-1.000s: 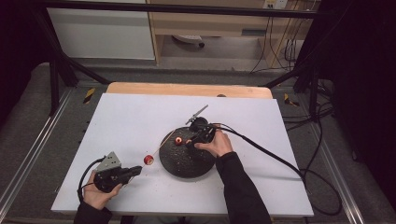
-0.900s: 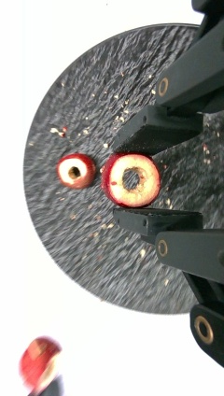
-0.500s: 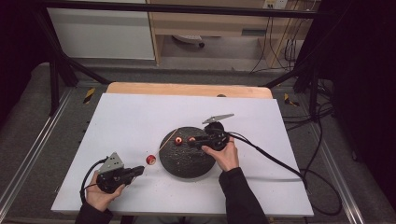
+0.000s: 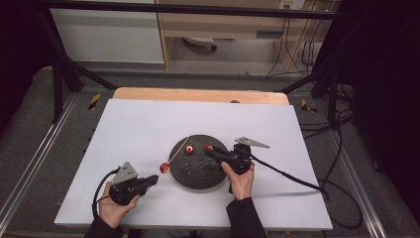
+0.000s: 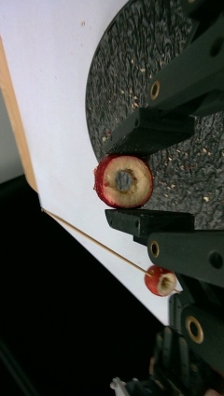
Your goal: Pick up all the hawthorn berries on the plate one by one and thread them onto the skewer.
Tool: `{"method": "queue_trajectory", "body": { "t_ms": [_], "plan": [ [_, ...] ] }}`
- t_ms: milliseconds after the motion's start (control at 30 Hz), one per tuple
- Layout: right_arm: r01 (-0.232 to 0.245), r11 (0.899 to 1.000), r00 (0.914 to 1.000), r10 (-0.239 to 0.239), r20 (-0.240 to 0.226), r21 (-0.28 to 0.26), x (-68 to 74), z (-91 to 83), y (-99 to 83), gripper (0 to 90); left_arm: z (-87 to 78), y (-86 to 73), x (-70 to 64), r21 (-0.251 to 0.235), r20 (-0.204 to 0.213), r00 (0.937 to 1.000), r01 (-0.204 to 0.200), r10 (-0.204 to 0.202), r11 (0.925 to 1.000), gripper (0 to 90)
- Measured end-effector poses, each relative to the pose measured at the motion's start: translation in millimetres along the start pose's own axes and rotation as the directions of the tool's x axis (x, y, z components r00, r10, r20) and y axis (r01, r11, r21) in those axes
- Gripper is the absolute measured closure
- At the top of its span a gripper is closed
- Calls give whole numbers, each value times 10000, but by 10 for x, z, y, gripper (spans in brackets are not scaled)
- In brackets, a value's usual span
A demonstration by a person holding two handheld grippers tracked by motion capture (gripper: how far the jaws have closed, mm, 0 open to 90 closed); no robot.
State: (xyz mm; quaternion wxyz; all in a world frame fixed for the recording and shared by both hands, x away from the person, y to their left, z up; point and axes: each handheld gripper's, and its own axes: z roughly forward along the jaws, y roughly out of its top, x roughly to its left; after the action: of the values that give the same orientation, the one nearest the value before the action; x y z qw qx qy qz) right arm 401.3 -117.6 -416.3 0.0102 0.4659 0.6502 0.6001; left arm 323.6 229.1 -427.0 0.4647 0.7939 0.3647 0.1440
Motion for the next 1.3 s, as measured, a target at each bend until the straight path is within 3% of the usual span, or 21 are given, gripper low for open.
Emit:
{"method": "queue_trajectory", "body": {
  "t_ms": [100, 267, 567, 600, 633, 967, 1100, 1300],
  "plan": [
    [-371, 9978, 9993, 370, -27, -547, -25, -10, -45, 630, 20, 19, -26, -60, -93, 9999, 70, -71, 10000, 886],
    [-599, 9876, 9980, 619, 88, -1454, -23, -3, -87, 630, 52, 45, -62, -94, -180, 9998, 129, -131, 9999, 886],
    [-1285, 9447, 9916, 1262, -273, -3017, 6, -32, 3, 631, 126, 136, -159, -292, -240, 9996, 147, -154, 9995, 886],
    [-1285, 9447, 9916, 1262, -273, -3017, 6, -32, 3, 631, 139, 147, -174, -283, -225, 9996, 141, -147, 9995, 886],
    [-1399, 9346, 9901, 1364, -337, -3270, 3, -43, 38, 631, 155, 160, -194, -318, -210, 9997, 112, -119, 9994, 886],
    [-1689, 9030, 9855, 1617, -516, -3951, -17, -66, 150, 631, 266, 243, -380, -407, 11, 10000, 22, -22, 9992, 886],
    [-1867, 8836, 9820, 1798, -571, -4295, -37, -55, 194, 632, 290, 250, -426, -409, 68, 10000, 58, -56, 9991, 886],
    [-2048, 8673, 9782, 1970, -650, -4537, -55, -35, 215, 632, 309, 261, -504, -481, 197, 9998, -9, 19, 9988, 887]
  ]
}}
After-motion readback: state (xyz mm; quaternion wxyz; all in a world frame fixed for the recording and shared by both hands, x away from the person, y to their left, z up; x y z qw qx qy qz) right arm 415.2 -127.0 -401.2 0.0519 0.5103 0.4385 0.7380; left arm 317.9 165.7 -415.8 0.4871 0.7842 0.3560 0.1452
